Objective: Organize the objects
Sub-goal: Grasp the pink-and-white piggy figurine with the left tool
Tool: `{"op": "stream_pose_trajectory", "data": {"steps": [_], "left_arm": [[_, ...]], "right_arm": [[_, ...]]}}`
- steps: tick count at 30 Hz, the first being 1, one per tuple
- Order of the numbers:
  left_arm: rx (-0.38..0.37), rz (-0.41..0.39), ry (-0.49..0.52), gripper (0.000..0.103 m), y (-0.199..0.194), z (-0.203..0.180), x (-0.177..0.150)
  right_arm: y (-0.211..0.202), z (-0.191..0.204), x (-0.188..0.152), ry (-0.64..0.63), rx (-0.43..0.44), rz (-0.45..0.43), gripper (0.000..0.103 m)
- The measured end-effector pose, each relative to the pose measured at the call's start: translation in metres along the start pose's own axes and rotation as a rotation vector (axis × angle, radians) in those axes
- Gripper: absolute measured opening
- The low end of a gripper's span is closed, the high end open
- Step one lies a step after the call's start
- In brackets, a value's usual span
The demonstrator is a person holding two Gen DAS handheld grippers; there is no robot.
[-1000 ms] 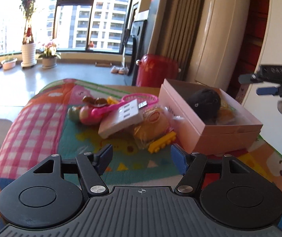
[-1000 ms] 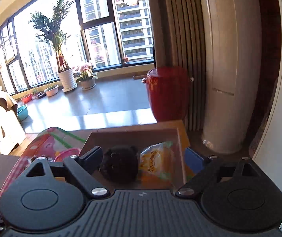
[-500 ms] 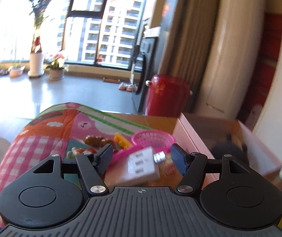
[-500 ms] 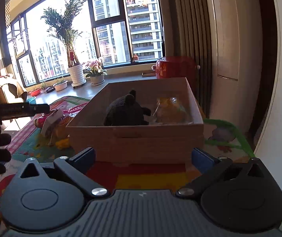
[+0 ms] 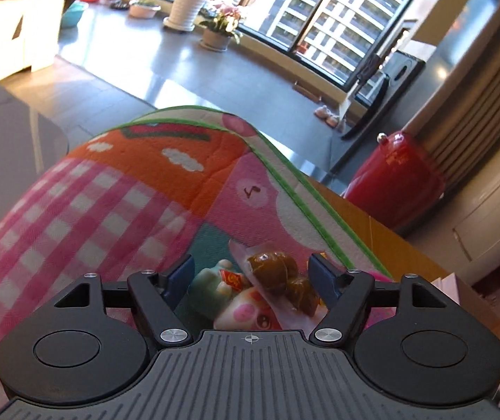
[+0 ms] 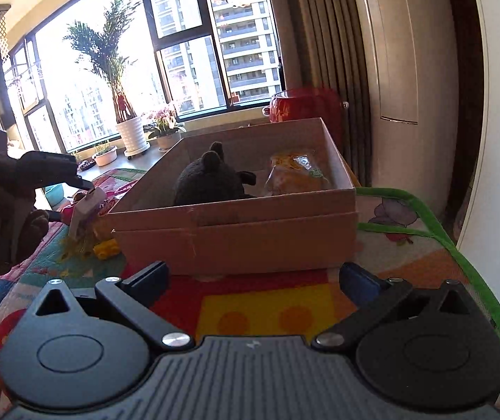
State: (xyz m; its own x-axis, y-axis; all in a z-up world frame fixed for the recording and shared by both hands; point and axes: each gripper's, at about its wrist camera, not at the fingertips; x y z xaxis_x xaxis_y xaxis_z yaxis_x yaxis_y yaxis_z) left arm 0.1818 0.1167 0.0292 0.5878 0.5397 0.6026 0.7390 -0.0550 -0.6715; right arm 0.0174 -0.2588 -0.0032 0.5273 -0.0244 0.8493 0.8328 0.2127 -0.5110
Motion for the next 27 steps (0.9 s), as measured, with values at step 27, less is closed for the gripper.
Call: {"op": "stream_pose_trajectory", "data": {"steps": [27], "left_arm": [[-0.257,0.112,0.840,0.045,-0.151,0.018,-0.163]], "right_arm": [[0.013,-0.011,0.001,0.079,-0.012,0.050,0.103]]}}
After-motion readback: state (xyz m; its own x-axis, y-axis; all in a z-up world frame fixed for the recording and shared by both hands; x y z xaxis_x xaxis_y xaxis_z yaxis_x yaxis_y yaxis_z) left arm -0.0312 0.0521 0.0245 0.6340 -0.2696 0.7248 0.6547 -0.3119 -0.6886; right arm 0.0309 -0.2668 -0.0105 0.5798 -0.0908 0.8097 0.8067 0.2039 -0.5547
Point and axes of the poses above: each gripper's, at about its wrist camera, not at the fingertips, and y roughly the way its jaws point, z to its left, x to its top, and after that the axes turned 4 degrees about -y, right-handed
